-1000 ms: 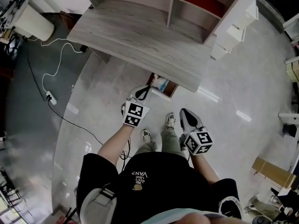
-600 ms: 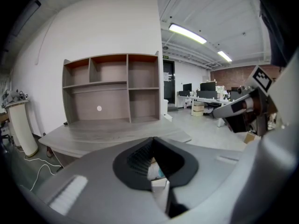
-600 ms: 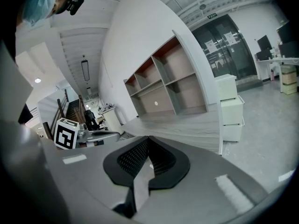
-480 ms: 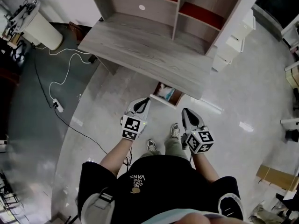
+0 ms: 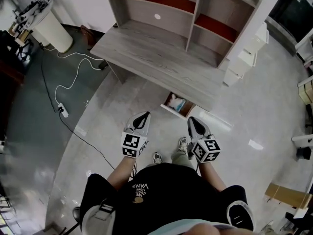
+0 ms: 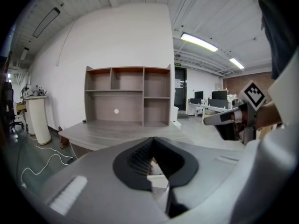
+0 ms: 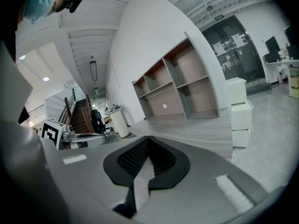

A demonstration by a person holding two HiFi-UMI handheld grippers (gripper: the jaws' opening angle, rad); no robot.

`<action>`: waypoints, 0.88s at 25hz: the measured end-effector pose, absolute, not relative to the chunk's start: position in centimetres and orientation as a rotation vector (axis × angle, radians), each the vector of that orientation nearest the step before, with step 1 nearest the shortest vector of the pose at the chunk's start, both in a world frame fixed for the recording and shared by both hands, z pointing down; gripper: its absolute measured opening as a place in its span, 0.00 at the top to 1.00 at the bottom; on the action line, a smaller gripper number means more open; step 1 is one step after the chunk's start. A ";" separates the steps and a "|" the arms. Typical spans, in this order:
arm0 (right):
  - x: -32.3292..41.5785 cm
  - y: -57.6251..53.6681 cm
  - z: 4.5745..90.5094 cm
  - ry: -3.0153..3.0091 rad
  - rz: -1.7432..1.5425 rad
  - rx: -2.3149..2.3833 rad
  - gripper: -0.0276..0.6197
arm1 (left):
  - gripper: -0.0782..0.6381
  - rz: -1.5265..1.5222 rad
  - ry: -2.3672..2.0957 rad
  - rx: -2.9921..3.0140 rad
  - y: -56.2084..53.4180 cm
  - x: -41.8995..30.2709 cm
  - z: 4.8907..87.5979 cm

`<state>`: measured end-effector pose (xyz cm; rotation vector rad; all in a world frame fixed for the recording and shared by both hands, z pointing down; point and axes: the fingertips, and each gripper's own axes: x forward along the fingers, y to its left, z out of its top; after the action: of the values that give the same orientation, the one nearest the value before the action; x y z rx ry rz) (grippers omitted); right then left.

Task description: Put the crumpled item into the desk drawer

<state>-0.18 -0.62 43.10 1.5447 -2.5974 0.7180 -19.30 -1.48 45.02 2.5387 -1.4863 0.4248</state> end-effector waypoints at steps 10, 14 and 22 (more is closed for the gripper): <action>-1.4 -0.9 42.4 -2.623 0.697 1.467 0.95 | 0.82 0.360 -1.596 2.462 1.1 -22.2 42.4; -2.0 -1.5 41.7 -2.634 0.675 1.440 0.95 | 0.82 0.336 -1.622 2.451 1.8 -22.9 41.4; -2.8 -1.2 40.5 -2.638 0.653 1.378 0.95 | 0.82 0.306 -1.666 2.430 2.8 -23.4 39.7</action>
<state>-2.80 -1.20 40.50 1.3778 -2.6377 0.6527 -23.38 2.82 39.68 2.4296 -1.6660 0.3061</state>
